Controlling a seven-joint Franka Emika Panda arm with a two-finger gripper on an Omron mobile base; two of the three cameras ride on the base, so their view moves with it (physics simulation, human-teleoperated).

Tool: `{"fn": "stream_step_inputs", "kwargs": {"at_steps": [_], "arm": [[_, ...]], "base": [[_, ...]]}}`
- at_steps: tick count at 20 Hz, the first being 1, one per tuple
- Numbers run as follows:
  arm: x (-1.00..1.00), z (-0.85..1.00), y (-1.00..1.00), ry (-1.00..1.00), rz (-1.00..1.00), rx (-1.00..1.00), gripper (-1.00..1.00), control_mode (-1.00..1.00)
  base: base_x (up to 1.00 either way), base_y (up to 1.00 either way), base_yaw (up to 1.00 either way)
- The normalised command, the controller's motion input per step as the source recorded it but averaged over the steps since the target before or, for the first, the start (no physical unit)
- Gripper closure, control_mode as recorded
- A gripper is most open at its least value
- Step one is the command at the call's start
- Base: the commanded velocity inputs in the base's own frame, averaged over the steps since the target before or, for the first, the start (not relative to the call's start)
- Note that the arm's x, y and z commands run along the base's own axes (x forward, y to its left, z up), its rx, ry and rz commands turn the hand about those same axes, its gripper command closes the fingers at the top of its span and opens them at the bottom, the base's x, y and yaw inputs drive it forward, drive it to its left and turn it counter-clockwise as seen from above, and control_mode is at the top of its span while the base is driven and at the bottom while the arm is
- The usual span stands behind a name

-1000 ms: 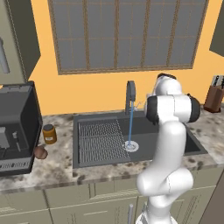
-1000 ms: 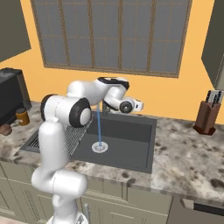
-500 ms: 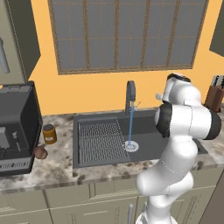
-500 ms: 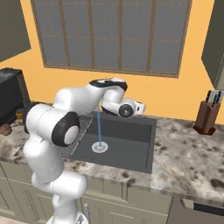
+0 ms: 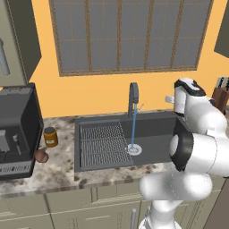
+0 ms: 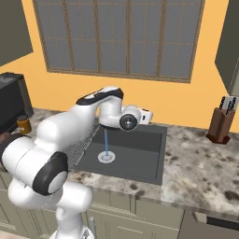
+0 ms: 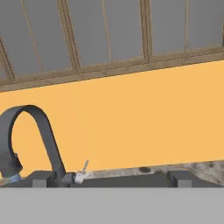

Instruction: Turn on the sink faucet. Then move the potato from the counter to the sink. Turn off the sink. Move the vegetable from the sink to the pot next to the stove. Finally move the pot to the front left burner.

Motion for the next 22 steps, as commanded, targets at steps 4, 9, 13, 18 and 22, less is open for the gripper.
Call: {"fn": "stream_step_inputs", "kwargs": {"at_steps": [4, 9, 13, 18, 22], "arm": [[-0.61, 0.61, 0.12, 0.00, 0.04, -0.02, -1.00, -1.00], [-0.59, 0.53, 0.17, 0.03, 0.04, -0.03, -1.00, -1.00], [-0.52, 0.43, 0.24, 0.10, 0.04, -0.06, -1.00, -1.00], [-0.46, 0.29, 0.26, 0.19, 0.03, -0.11, -1.00, -1.00], [-0.43, 0.10, 0.28, 0.20, 0.01, -0.10, -1.00, -1.00]], "base": [[0.00, 0.00, 0.00], [0.00, 0.00, 0.00], [0.00, 0.00, 0.00], [0.00, 0.00, 0.00], [0.00, 0.00, 0.00]]}}
